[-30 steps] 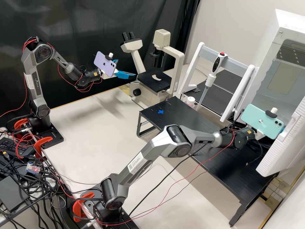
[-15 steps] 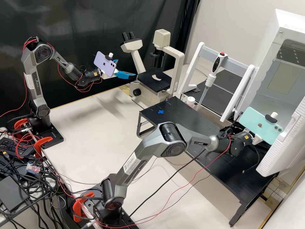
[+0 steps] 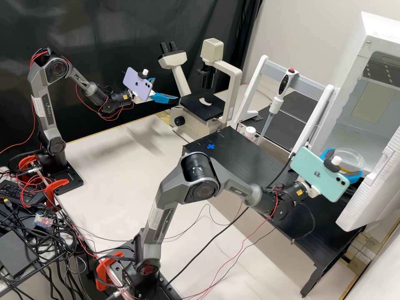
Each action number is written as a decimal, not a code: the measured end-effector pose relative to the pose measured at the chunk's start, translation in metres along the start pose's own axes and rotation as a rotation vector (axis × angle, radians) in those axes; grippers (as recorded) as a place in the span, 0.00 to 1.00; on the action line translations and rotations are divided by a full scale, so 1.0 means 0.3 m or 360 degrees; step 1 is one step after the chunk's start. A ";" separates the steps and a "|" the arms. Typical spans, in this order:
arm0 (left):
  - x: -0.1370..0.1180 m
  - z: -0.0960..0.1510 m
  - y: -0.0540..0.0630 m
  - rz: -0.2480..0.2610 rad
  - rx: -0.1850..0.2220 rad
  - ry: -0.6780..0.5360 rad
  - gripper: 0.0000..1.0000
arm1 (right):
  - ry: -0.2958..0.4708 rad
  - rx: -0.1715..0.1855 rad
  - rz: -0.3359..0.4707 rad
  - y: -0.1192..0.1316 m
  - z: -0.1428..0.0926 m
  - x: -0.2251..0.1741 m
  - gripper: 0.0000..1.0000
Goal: Move the petri dish to the microscope
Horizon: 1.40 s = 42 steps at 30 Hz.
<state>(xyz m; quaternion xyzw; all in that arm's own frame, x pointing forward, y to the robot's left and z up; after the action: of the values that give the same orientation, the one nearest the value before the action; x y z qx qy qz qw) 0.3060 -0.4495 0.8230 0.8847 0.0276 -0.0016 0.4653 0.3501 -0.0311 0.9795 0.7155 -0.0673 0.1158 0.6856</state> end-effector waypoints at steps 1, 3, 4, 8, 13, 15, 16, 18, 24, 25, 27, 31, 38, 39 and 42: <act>0.000 0.000 0.000 0.0000 0.0000 0.0000 1.00 | 0.0023 0.0001 0.0000 -0.007 -0.015 -0.026 0.00; 0.000 0.000 0.000 0.0000 0.0000 0.0000 1.00 | 0.0095 0.0004 -0.0002 -0.026 -0.057 -0.076 0.00; 0.000 0.000 0.000 0.0000 0.0000 0.0000 1.00 | 0.0121 0.0001 -0.0005 -0.034 -0.070 -0.093 0.00; 0.000 0.000 0.000 0.0000 0.0000 0.0000 1.00 | 0.0248 0.0000 -0.0040 -0.092 -0.162 -0.161 0.00; 0.000 0.000 0.000 0.0000 0.0000 0.0000 1.00 | 0.0434 -0.0058 -0.0209 -0.195 -0.274 -0.242 0.00; 0.000 0.000 0.000 0.0000 0.0000 0.0000 1.00 | 0.0506 -0.0056 -0.0264 -0.239 -0.326 -0.271 0.00; 0.000 0.000 0.000 0.0000 0.0000 0.0000 1.00 | 0.0559 -0.0057 -0.0305 -0.266 -0.359 -0.289 0.00; 0.000 0.000 0.000 0.0000 0.0000 0.0000 1.00 | 0.0657 -0.0085 -0.0376 -0.302 -0.408 -0.314 0.00; 0.000 0.000 0.000 0.0000 0.0000 0.0000 1.00 | 0.0823 -0.0096 -0.0554 -0.412 -0.527 -0.364 0.00; 0.000 0.000 0.000 0.0000 0.0000 0.0000 1.00 | 0.0840 -0.0103 -0.0579 -0.424 -0.536 -0.369 0.00; 0.000 0.000 0.000 0.0000 0.0000 0.0000 1.00 | 0.0873 -0.0123 -0.0647 -0.459 -0.564 -0.384 0.00; 0.000 0.000 0.000 0.0000 0.0000 0.0000 1.00 | 0.0929 -0.0173 -0.0725 -0.519 -0.641 -0.395 0.00; 0.000 0.000 0.000 0.0000 0.0000 0.0000 1.00 | 0.0992 -0.0224 -0.0773 -0.615 -0.737 -0.385 0.00; 0.000 0.000 0.000 0.0000 0.0000 0.0000 1.00 | 0.0983 -0.0228 -0.0798 -0.642 -0.749 -0.379 0.00; 0.000 0.000 0.000 0.0000 0.0000 0.0000 1.00 | 0.0960 -0.0281 -0.0870 -0.696 -0.762 -0.372 0.00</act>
<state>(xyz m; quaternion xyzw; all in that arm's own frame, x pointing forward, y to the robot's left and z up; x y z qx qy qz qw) 0.3060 -0.4495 0.8230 0.8847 0.0276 -0.0016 0.4653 0.2790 0.2003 0.7567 0.5795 0.3192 0.1277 0.7389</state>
